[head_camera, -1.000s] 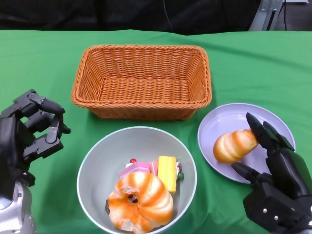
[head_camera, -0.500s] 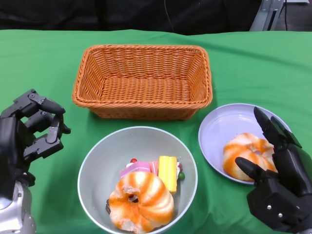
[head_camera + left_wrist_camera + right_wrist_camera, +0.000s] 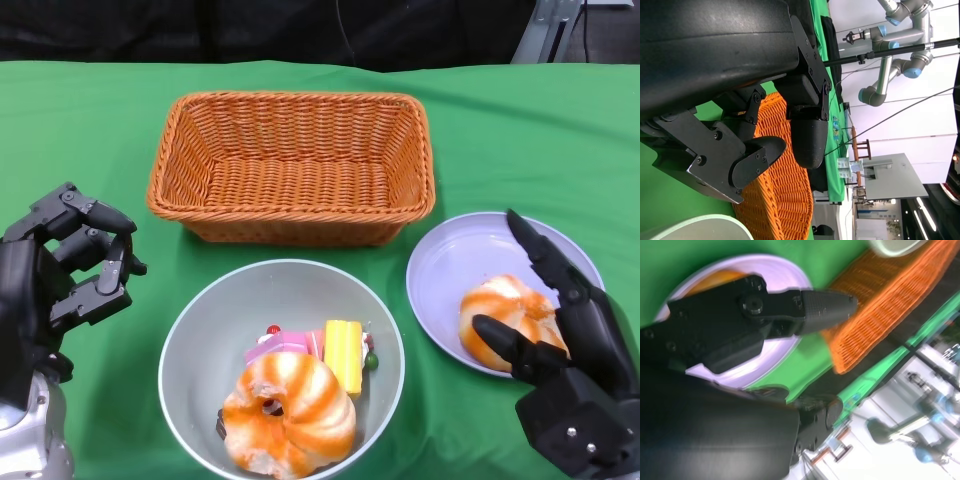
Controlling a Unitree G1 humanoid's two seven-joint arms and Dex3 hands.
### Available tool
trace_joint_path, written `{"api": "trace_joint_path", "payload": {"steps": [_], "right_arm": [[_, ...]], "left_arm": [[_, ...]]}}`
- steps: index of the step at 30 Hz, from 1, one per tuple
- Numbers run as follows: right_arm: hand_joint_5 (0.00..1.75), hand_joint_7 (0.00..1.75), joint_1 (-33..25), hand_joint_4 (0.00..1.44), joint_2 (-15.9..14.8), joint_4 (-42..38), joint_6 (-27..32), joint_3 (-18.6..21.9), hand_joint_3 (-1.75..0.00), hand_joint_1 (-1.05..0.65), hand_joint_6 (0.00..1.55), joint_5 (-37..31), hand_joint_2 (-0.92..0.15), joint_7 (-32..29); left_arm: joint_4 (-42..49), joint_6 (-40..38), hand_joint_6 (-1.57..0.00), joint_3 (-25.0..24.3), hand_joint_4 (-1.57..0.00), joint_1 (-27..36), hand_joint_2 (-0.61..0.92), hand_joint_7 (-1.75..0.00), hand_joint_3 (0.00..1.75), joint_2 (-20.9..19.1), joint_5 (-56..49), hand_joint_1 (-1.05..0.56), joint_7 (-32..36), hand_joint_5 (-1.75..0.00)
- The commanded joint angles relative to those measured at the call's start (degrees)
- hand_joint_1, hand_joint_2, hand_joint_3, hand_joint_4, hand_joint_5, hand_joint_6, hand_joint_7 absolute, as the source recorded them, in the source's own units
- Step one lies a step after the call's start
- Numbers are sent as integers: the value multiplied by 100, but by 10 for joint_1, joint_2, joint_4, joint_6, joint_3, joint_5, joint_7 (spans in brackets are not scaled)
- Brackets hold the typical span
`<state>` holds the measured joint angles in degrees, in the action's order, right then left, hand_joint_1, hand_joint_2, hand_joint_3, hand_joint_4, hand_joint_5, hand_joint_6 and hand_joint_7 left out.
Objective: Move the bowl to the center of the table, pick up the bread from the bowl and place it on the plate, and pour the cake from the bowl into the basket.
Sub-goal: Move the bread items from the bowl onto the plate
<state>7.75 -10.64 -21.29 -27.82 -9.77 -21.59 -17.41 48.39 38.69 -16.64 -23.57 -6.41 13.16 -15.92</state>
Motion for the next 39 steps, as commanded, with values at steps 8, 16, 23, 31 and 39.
{"api": "trace_joint_path", "payload": {"steps": [8,16,23,31,39], "right_arm": [[24,6,-66,57,4,317,172,-55,-20,-82,52,28,-92,210],[25,2,-53,55,-1,487,348,-100,-28,-95,51,-31,-92,333],[26,1,-10,55,22,539,466,-148,-23,-90,51,-109,-92,375],[23,0,16,53,33,515,516,-173,-15,-82,49,-155,-92,390],[17,0,67,47,34,476,571,-199,-16,-80,43,-175,-92,449]], "left_arm": [[0,12,-82,1,-81,-1,57,-130,112,-7,-3,1,5,-154],[-4,4,-81,5,-80,1,56,-129,112,-3,-8,-1,12,-154],[0,9,-80,11,-80,-1,54,-132,113,2,-21,-2,24,-156],[1,17,-80,22,-80,-4,54,-132,113,12,-31,-2,25,-155],[-2,17,-81,25,-79,-7,57,-130,110,18,-37,0,42,-155]]}}
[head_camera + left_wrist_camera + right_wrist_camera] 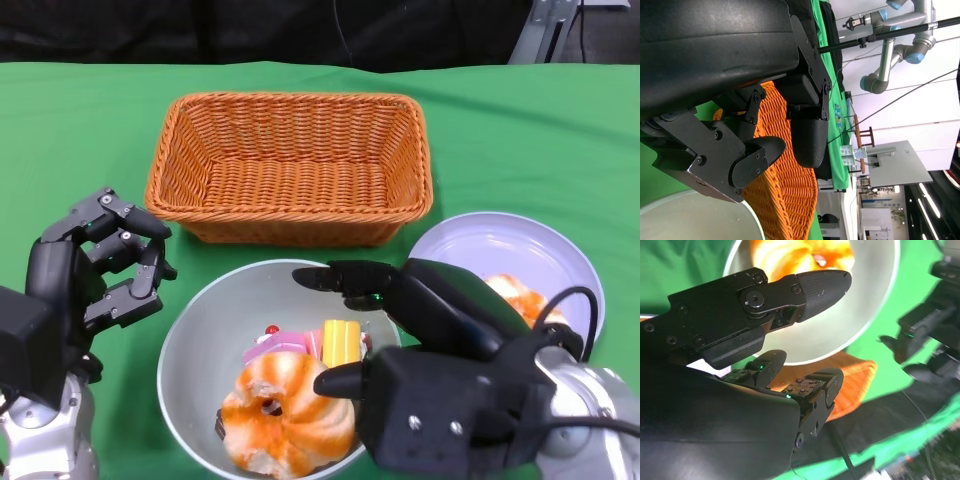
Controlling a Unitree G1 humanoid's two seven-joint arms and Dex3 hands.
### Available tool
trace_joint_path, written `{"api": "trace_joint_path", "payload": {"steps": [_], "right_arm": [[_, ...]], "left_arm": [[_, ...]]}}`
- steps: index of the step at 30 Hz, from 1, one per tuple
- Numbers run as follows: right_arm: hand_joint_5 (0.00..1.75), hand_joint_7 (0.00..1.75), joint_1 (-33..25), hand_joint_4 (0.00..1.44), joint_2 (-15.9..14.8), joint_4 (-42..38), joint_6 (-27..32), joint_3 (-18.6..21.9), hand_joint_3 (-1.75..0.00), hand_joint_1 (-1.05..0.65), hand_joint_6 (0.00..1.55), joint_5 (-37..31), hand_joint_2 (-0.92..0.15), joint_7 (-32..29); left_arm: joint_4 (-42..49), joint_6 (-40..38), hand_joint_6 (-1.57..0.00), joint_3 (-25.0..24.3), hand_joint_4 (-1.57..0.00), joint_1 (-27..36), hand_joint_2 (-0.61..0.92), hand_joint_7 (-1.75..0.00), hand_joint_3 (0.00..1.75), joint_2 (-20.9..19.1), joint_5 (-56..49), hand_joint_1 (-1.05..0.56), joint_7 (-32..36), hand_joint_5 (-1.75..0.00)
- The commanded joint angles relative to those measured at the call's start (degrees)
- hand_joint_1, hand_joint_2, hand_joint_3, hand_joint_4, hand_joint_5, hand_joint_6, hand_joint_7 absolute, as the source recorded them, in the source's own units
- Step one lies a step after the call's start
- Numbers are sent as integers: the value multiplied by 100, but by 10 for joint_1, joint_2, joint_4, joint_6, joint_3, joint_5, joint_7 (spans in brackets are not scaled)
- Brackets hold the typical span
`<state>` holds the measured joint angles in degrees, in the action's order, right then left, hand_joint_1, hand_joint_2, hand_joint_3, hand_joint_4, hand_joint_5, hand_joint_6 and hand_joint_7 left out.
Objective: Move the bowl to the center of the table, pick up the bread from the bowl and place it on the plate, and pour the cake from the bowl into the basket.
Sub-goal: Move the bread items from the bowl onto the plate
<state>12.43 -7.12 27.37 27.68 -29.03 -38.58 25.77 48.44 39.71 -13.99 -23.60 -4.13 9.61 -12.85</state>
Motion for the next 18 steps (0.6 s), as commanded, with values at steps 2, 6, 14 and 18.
{"api": "trace_joint_path", "payload": {"steps": [2,6,14,18], "right_arm": [[16,0,31,46,0,-24,25,-14,-15,-81,43,-5,-92,26],[15,1,36,46,2,-42,29,-25,-15,-83,44,-2,-92,30],[12,0,46,46,6,-70,39,-47,-20,-86,42,1,-92,40],[11,0,52,46,9,-89,43,-53,-23,-88,40,4,-92,48]], "left_arm": [[-3,5,-81,-1,-80,-8,58,-130,109,-2,3,0,11,-155],[-7,4,-81,0,-80,-7,59,-130,108,0,2,0,15,-155],[-4,9,-80,3,-80,-10,59,-130,106,0,0,-1,20,-154],[-5,9,-81,5,-81,-10,58,-130,106,0,-5,-3,27,-154]]}}
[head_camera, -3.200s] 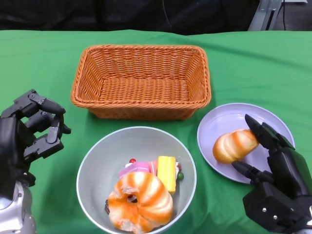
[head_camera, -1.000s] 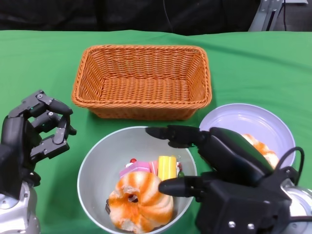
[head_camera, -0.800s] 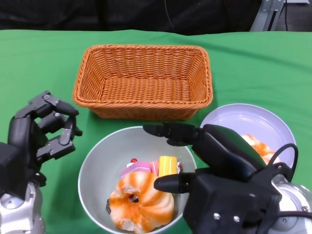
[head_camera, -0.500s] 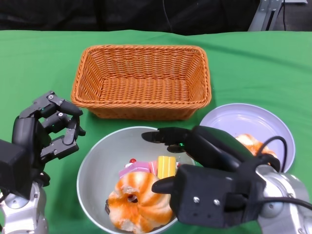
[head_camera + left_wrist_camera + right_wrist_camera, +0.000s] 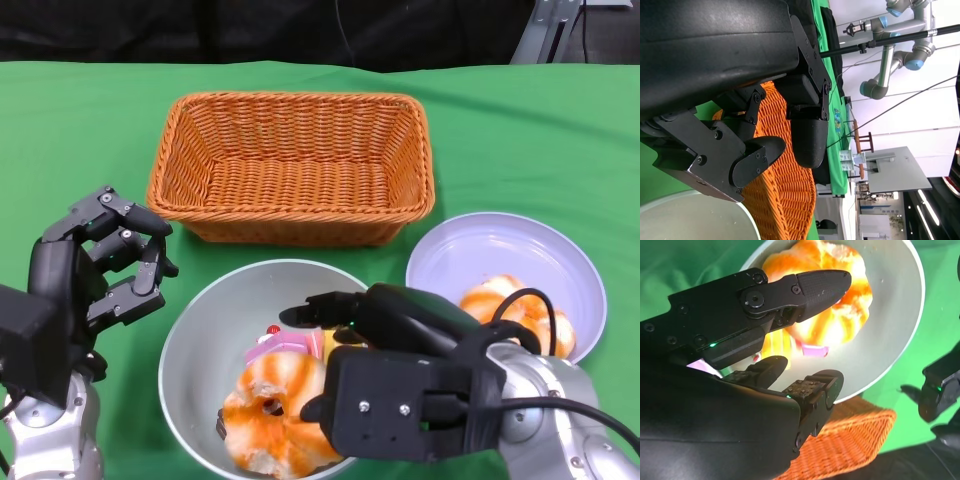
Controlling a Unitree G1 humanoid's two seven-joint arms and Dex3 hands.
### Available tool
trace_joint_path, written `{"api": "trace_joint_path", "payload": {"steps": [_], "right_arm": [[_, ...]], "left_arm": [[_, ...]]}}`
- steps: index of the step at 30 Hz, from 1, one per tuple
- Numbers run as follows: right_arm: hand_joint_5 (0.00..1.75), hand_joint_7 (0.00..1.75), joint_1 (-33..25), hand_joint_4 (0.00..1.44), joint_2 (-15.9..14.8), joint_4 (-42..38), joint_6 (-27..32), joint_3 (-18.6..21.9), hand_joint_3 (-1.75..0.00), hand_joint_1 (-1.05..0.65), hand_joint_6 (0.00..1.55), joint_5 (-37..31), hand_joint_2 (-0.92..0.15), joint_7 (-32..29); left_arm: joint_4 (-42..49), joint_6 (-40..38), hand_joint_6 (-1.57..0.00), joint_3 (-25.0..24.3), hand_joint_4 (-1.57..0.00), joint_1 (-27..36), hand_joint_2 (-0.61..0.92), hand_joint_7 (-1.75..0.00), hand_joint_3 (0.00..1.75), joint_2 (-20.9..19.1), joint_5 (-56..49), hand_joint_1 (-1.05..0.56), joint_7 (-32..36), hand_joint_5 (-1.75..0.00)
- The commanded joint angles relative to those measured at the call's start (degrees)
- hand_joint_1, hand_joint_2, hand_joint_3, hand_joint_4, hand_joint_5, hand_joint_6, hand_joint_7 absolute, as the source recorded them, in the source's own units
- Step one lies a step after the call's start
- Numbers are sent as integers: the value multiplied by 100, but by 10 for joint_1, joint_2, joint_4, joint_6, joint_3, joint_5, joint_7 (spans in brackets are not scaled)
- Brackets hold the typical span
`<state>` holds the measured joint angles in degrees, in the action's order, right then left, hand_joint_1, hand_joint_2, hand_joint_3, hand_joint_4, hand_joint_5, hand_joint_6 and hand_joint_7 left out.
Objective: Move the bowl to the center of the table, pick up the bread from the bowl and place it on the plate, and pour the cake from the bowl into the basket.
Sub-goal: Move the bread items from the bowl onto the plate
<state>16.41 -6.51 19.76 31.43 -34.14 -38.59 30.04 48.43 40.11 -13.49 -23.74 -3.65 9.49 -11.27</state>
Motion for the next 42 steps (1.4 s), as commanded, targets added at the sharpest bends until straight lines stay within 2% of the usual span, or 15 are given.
{"api": "trace_joint_path", "payload": {"steps": [1,11,26,36,39,42], "right_arm": [[11,0,13,46,3,-17,5,-4,-23,-89,40,5,-92,4],[8,0,38,44,3,-76,18,-34,-25,-88,36,-1,-92,22],[7,0,62,45,16,-181,-18,-62,-24,-85,36,-22,-92,-23],[7,2,55,48,19,-203,-35,-60,-20,-83,40,-20,-92,-41],[9,2,55,52,14,-206,-52,-63,-17,-77,42,-21,-92,-47],[12,4,40,64,7,-209,-93,-71,-12,-71,49,-40,-92,-99]], "left_arm": [[-6,4,-80,0,-81,-8,58,-130,106,-5,-3,-3,12,-154],[-8,7,-80,1,-81,-9,59,-130,107,-1,5,0,9,-153],[-15,13,-81,5,-81,-7,57,-133,111,0,-3,-1,23,-155],[-21,9,-82,4,-82,-6,56,-133,112,1,-2,0,26,-155],[-15,12,-82,1,-81,-10,56,-133,113,1,8,0,16,-155],[-15,12,-82,1,-81,-10,55,-132,113,0,8,-1,15,-155]]}}
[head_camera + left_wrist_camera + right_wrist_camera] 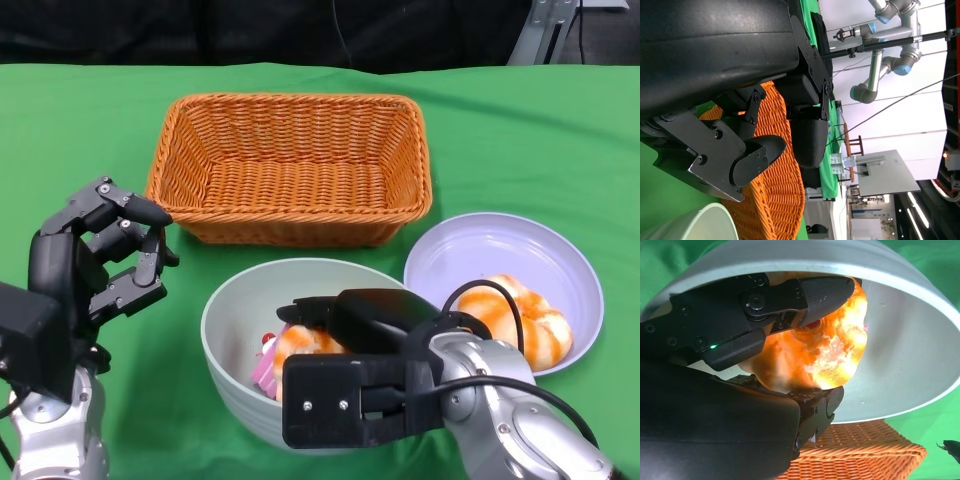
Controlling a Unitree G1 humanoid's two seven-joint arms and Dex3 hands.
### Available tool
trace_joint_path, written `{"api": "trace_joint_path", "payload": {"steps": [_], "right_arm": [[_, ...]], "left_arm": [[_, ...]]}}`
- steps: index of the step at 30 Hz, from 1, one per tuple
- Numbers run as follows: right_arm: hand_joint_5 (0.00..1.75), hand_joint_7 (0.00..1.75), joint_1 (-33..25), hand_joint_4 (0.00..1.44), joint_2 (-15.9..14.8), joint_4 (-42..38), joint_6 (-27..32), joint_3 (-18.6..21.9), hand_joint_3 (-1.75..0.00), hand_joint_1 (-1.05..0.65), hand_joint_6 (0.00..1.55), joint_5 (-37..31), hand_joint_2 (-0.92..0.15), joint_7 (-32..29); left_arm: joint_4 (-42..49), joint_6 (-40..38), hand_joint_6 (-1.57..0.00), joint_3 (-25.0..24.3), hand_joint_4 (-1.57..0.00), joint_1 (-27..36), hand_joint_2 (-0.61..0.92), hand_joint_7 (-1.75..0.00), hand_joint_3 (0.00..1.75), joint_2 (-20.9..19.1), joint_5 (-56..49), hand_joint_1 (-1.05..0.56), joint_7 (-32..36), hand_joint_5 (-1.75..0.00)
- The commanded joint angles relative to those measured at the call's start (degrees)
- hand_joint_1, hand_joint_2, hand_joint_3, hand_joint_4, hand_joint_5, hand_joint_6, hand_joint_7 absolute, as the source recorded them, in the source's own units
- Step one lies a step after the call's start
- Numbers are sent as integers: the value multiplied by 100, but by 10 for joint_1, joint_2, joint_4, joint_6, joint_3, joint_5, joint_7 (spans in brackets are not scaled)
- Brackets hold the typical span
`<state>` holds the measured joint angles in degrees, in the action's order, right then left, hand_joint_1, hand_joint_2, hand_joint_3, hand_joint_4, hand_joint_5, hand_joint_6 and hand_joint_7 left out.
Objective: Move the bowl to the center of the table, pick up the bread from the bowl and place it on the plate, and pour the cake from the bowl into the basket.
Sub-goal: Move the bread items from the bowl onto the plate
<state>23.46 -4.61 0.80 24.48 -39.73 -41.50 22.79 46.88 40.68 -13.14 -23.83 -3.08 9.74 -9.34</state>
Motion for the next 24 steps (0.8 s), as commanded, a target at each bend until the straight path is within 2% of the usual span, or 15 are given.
{"api": "trace_joint_path", "payload": {"steps": [1,3,4,6,7,8,10,13,14,15,17,19,20,22,24], "right_arm": [[14,4,-37,74,-14,-21,-42,-18,-8,-67,54,-18,-92,-52],[15,4,-47,82,-15,-28,-70,-19,-4,-63,59,-27,-92,-88],[18,4,-50,90,-15,-34,-82,-19,-2,-55,62,-31,-91,-105],[22,4,-55,95,-14,-50,-112,-19,-1,-49,64,-36,-91,-142],[66,4,-57,85,-13,-61,-130,-17,-3,-38,72,-36,-92,-164],[93,4,-59,75,-12,-70,-143,-15,-4,-33,76,-35,-92,-179],[116,7,-62,67,-6,-95,-181,-5,-6,-28,85,-20,-92,-214],[114,12,-58,70,-5,-138,-243,6,-7,-30,99,-10,-92,-265],[129,16,-55,66,-6,-151,-261,8,-8,-31,103,-9,-92,-280],[137,17,-53,63,-7,-161,-275,10,-9,-31,104,-9,-92,-290],[147,20,-49,60,-6,-186,-308,14,-9,-30,105,-7,-92,-316],[147,21,-44,60,-5,-208,-336,18,-9,-29,104,-10,-92,-342],[148,27,-41,60,-5,-218,-347,19,-10,-30,103,-14,-92,-355],[148,58,-36,62,-4,-235,-368,22,-11,-30,87,-20,-92,-377],[150,77,-31,60,-3,-250,-387,26,-14,-30,77,-19,-92,-391]], "left_arm": [[1,7,-82,-2,-81,-9,55,-132,113,-6,4,-1,-3,-155],[-1,4,-81,-3,-80,-8,55,-132,113,-6,5,-1,-3,-155],[-3,2,-82,-3,-81,-8,55,-132,113,-5,6,-1,-3,-156],[-6,1,-82,-2,-80,-6,55,-132,113,-5,5,-1,-1,-156],[-6,4,-82,-1,-80,-6,55,-132,113,-6,1,-1,2,-156],[-6,5,-82,-1,-80,-5,55,-132,114,-6,-2,-1,4,-156],[-5,8,-82,-1,-81,-5,55,-131,114,-6,-3,0,6,-156],[1,11,-82,-3,-81,-7,55,-131,114,-6,1,0,1,-155],[1,10,-82,-4,-81,-7,55,-131,114,-5,3,0,-1,-155],[1,10,-82,-4,-81,-7,55,-131,114,-5,5,0,-3,-155],[3,14,-82,-2,-81,-7,55,-131,114,-7,-3,-1,4,-155],[4,17,-82,-2,-81,-6,54,-131,114,-8,-8,-1,7,-155],[4,17,-82,-2,-82,-6,54,-131,114,-8,-7,-1,7,-155],[3,16,-82,-2,-82,-6,54,-131,114,-7,-6,-1,6,-154],[8,22,-82,-1,-82,-7,53,-131,114,-9,-10,-1,7,-154]]}}
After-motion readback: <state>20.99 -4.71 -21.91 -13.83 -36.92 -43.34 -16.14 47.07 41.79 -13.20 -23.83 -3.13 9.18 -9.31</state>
